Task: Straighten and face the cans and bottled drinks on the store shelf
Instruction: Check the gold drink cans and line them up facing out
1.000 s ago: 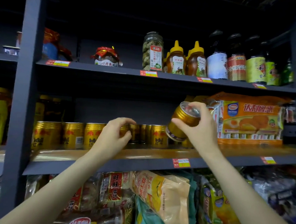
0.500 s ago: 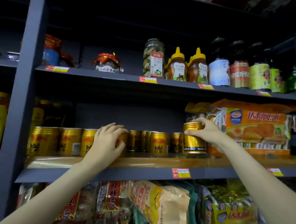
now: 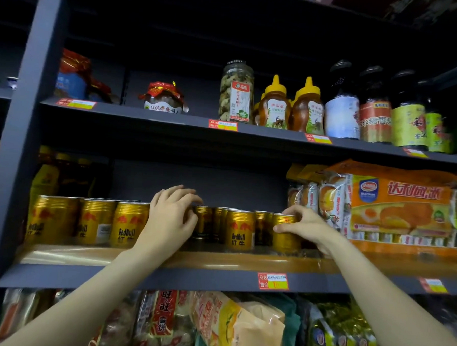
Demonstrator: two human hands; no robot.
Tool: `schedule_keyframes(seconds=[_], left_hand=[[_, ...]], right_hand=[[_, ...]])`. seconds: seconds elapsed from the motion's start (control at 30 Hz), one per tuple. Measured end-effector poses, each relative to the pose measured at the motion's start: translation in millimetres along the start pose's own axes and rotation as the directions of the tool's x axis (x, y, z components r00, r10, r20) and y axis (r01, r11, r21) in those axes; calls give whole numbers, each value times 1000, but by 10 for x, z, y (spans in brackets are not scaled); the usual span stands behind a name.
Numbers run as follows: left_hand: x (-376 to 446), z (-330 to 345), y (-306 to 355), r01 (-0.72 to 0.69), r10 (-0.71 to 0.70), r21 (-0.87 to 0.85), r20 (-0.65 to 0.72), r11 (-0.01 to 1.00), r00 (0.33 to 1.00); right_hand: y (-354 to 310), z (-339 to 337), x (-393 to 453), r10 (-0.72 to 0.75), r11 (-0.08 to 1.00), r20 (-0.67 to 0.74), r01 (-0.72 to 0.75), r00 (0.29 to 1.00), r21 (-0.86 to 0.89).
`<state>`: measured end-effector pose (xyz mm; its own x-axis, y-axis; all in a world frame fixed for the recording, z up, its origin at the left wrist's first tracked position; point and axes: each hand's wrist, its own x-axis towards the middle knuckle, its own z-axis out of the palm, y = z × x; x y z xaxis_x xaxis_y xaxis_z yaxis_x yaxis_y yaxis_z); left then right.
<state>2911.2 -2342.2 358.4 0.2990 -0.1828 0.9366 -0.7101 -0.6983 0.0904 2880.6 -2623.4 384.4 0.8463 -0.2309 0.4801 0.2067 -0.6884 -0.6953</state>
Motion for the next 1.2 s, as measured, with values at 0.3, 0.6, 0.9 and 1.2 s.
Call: schedule_keyframes(seconds=[0.3, 0.6, 0.9, 1.2], left_hand=[[70, -5, -107, 19, -15, 79, -56, 997, 998], [57, -84, -349, -14, 1, 226, 56, 974, 998], [157, -263, -417, -227, 133, 330, 283, 916, 950], [391, -373, -717, -265, 139, 157, 549, 951, 824]], right_hand=[[19, 67, 106, -46, 998, 89, 42, 995, 49], [-571, 197, 131, -322, 936, -97, 301, 942, -181], [-1340, 1022, 764, -191, 759, 424, 407, 885, -508], [-1518, 1322, 1303, 230, 447, 454, 321, 861, -835]])
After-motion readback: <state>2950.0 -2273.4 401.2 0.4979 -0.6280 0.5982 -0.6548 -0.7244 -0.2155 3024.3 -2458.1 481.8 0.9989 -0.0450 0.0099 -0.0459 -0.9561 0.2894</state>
